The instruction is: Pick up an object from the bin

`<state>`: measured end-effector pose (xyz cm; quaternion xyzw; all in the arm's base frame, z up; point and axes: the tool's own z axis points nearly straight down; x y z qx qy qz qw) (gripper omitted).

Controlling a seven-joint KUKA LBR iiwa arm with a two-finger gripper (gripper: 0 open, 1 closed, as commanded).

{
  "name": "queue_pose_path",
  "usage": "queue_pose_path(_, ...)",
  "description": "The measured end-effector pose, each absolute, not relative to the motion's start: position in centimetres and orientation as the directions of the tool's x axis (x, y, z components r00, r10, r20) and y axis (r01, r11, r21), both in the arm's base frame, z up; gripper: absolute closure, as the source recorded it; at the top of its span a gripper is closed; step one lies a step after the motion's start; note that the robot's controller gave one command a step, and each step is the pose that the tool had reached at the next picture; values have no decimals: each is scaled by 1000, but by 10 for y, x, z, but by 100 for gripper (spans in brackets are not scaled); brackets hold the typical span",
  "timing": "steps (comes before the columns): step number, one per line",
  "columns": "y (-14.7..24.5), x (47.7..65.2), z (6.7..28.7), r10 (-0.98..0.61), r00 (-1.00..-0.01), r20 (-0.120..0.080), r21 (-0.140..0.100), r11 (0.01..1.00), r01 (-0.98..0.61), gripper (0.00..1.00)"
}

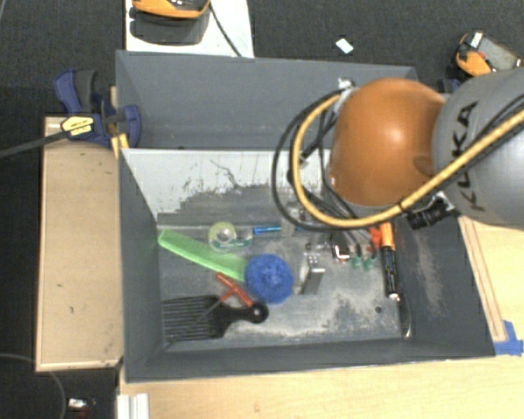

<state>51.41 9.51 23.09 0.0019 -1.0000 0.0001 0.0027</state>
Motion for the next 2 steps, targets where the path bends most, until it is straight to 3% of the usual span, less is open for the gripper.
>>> queue_pose_path(1, 94, 516, 235, 1, -1000, -3, 1, 1000, 1, 0)
queue_pose_path(2, 94, 532, 157, 107, -994, -6, 2, 994, 107, 0)
